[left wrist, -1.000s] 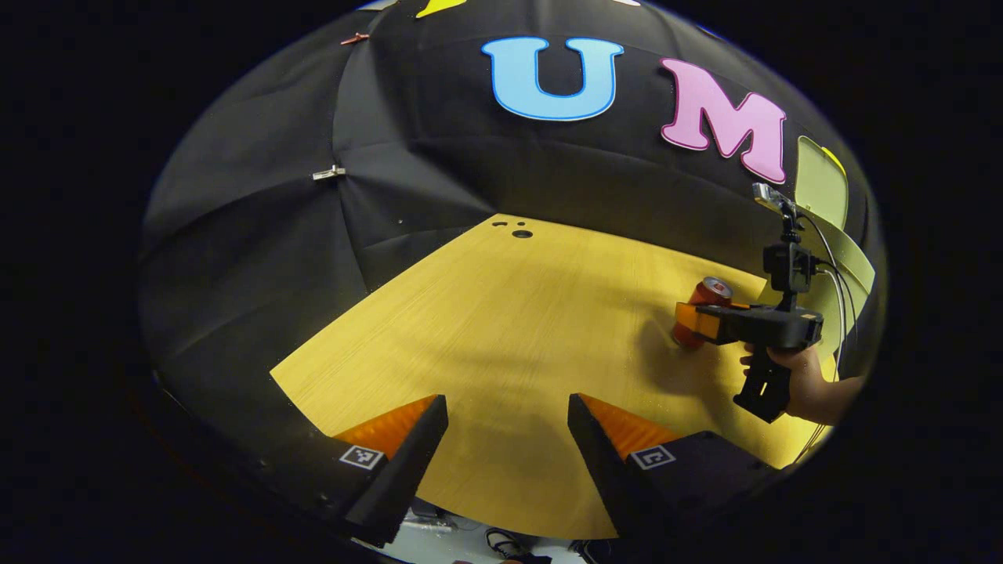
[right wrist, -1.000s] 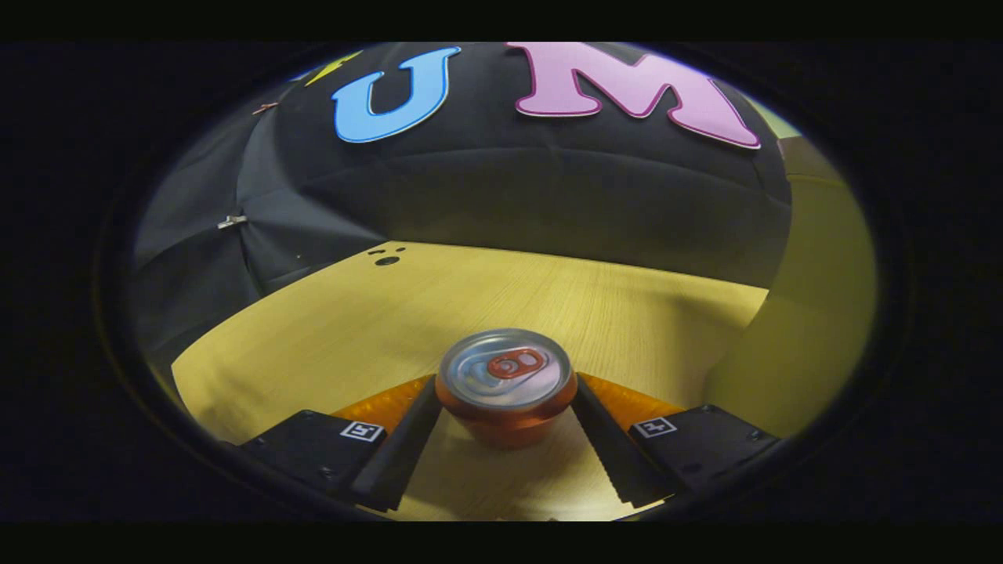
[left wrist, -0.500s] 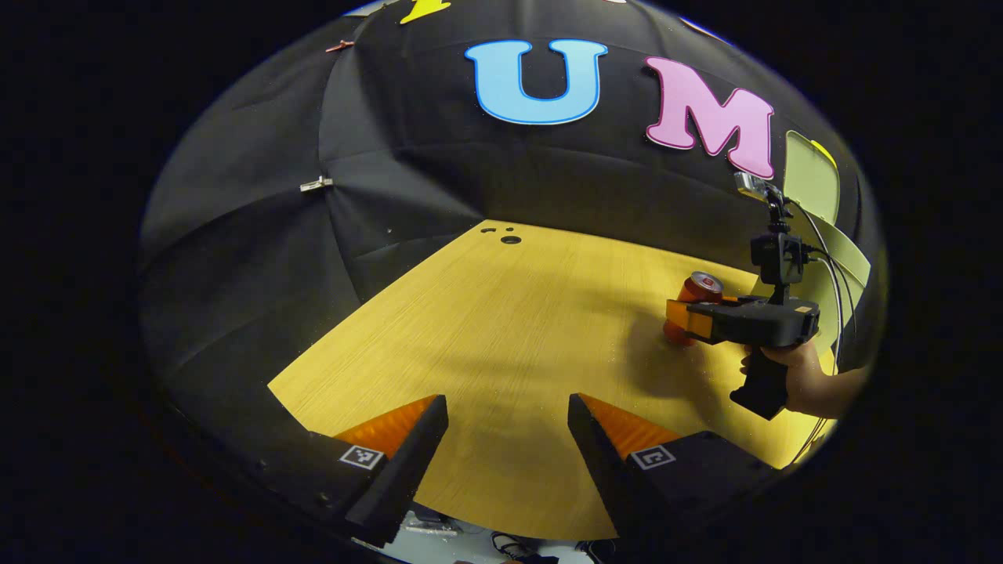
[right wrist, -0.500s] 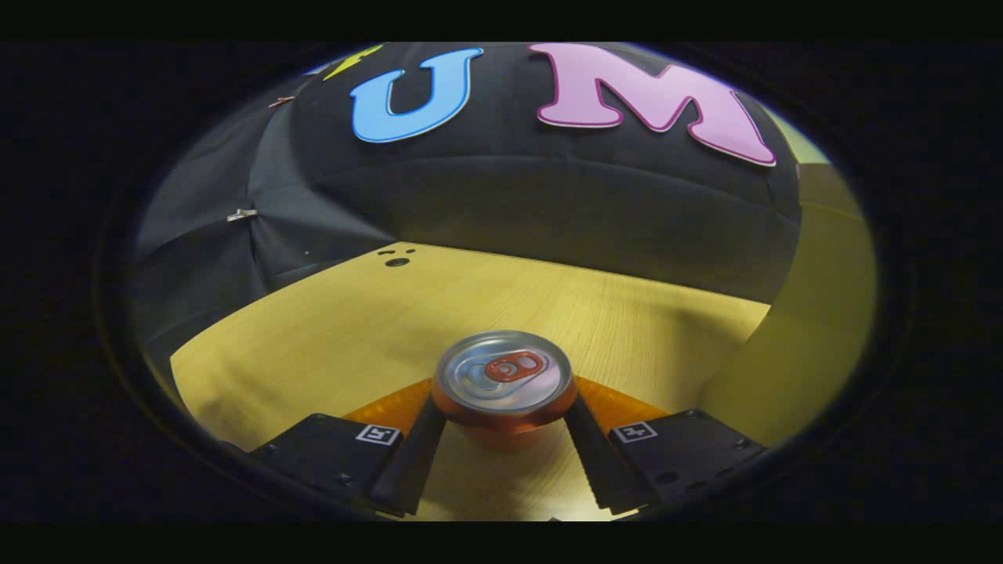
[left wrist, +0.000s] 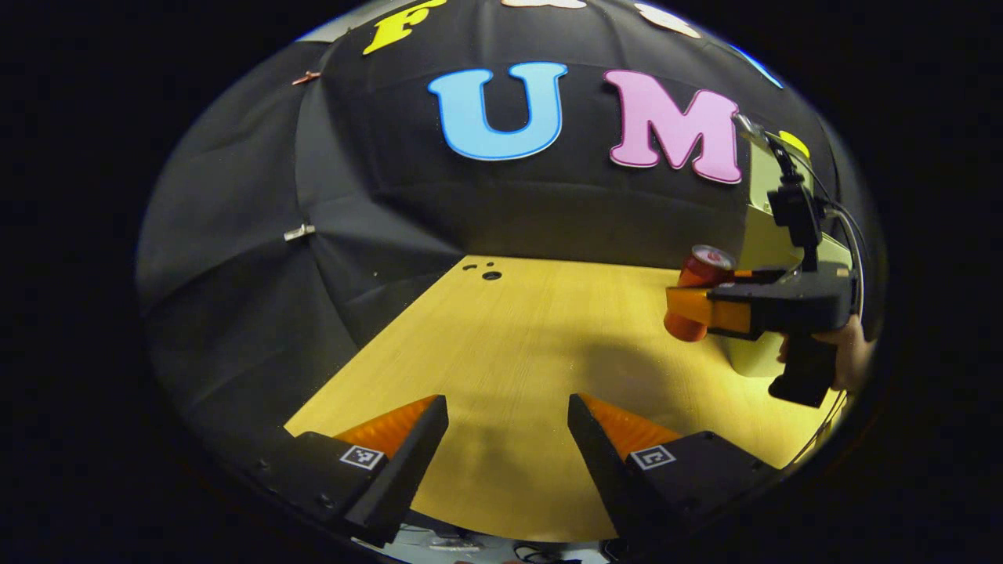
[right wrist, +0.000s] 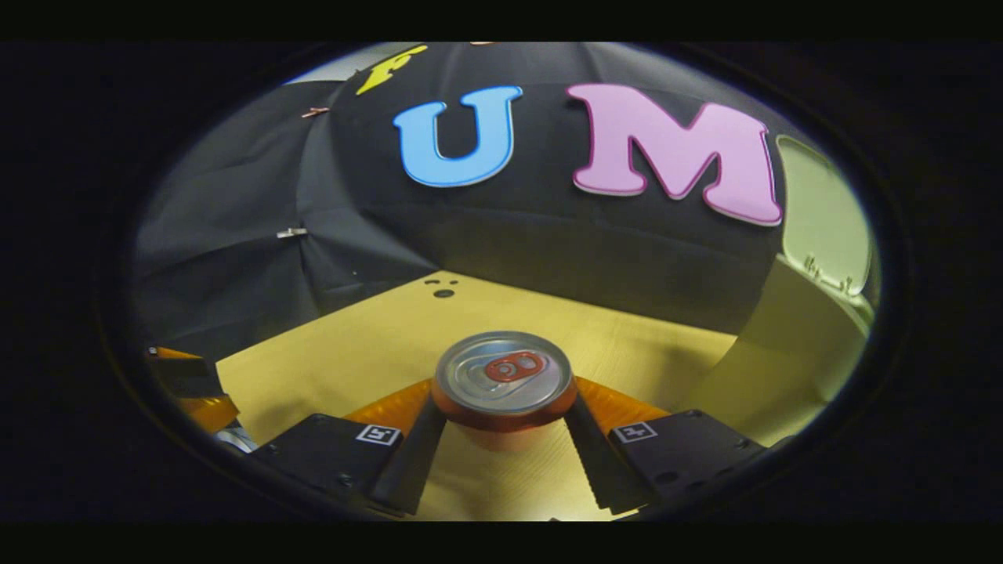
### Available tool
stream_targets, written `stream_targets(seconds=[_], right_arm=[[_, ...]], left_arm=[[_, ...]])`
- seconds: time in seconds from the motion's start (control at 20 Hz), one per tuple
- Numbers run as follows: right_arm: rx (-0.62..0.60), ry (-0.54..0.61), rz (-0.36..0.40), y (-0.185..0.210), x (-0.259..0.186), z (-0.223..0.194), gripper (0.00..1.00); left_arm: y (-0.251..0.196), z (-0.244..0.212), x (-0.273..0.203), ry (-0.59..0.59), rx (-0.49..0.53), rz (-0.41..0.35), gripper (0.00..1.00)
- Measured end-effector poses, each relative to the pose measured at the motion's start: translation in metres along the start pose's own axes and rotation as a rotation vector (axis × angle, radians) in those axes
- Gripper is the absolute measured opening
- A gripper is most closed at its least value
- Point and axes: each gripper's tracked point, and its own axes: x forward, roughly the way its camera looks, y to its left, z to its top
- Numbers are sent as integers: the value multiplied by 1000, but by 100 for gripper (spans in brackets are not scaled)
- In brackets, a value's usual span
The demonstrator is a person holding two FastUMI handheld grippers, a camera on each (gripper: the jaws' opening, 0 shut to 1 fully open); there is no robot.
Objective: Press the lid of the desktop garbage bin to open it, pick up the crumpled paper on the desktop and throw it into the bin, then pick up the pop can on the desktop and drop it into the bin, and finally close the garbage bin lid.
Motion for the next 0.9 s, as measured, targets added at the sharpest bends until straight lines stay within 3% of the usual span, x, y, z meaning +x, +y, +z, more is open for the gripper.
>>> stream_targets(seconds=[0.55, 0.9], right_arm=[[-26, -218, -45, -54, -99, 132, 82], [-7, -289, -150, -126, -134, 156, 82]], left_arm=[[-71, 10, -37, -35, 16, -132, 98], [-115, 27, -31, -74, -3, -168, 98]])
